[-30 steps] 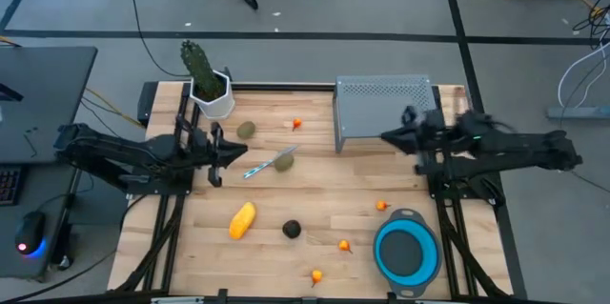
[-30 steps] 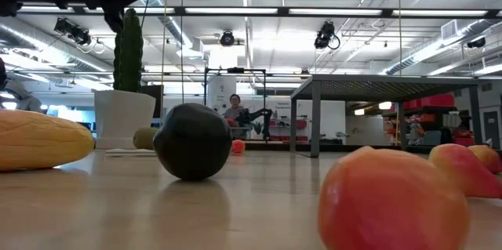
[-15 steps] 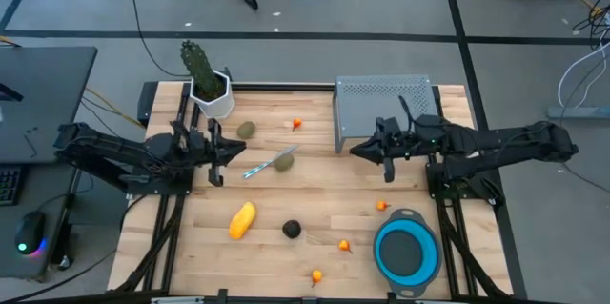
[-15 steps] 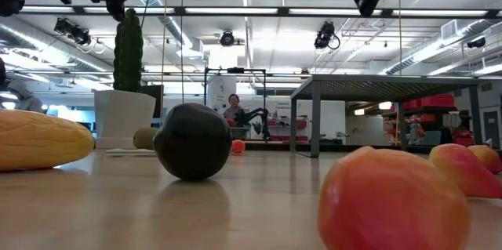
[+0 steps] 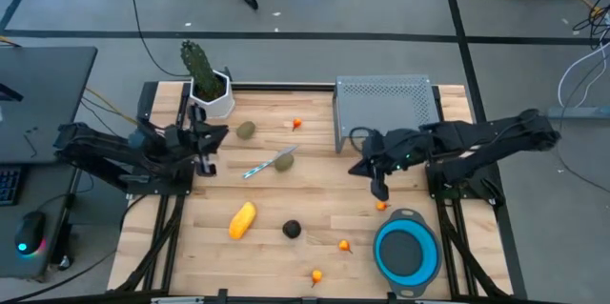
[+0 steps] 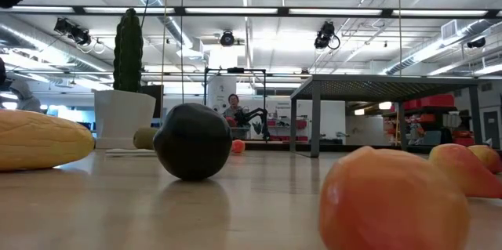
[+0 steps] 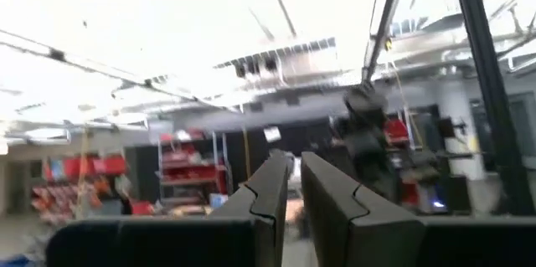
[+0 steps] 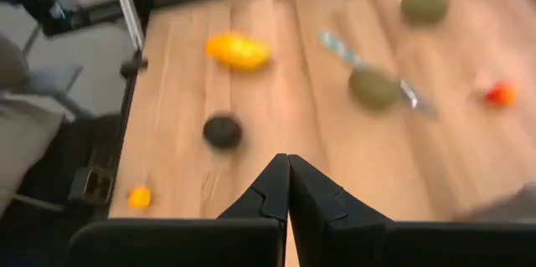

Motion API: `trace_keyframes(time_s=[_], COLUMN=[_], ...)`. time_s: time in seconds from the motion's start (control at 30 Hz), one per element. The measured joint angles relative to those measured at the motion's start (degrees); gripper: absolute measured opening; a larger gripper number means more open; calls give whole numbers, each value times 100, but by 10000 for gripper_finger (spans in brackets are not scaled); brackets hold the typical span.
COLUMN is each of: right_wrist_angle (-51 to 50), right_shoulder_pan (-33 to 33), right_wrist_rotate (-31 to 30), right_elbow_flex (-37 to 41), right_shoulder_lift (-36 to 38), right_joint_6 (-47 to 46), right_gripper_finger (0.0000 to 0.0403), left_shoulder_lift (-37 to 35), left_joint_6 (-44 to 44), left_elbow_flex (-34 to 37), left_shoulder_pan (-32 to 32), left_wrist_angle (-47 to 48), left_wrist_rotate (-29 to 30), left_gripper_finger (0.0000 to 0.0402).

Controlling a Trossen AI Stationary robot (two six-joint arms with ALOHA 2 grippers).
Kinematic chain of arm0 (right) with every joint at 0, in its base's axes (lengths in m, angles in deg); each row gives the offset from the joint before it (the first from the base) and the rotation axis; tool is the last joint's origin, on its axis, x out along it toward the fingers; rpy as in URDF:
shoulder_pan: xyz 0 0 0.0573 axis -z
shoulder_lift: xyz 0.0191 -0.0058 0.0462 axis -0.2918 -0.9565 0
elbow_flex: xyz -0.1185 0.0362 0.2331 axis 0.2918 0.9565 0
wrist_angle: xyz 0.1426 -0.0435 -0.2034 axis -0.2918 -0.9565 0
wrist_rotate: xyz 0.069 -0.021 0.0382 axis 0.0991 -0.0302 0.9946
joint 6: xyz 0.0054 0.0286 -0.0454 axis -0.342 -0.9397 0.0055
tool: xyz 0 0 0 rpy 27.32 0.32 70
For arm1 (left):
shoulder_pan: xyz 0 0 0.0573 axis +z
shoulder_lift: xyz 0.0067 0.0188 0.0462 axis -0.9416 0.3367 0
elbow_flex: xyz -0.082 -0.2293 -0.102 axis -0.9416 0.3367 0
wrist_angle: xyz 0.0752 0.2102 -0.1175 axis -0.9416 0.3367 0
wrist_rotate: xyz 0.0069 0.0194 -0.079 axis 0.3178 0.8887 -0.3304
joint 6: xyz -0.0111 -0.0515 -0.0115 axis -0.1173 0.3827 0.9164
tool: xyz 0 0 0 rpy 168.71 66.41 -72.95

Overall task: Pick & Place Fruit
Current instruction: Put the blue strainer bowl on the shelf

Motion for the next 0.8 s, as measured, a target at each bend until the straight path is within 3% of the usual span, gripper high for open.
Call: trace_keyframes(time_s=[0.33,0.53,0.8], right_wrist_angle=[-1947,-2740,-3187], right_shoulder_pan=[-665,-699,-706], right_wrist_rotate=[195,381,1131], right_elbow_flex=[0,0,0], right_shoulder_lift=[-99,-99,-99], right_joint_6=[-1497,-2250,-3212], right_gripper_finger=[9,9,16], left_shoulder_lift=[363,929,1420], left_joint_6=[-376,-625,-788], left_elbow_flex=[-1460,-1674,-1737], left_shoulder_pan=[2,2,2], left_wrist_angle=[1802,1884,1475], left_wrist_rotate=[373,375,406], left_gripper_finger=[46,46,46])
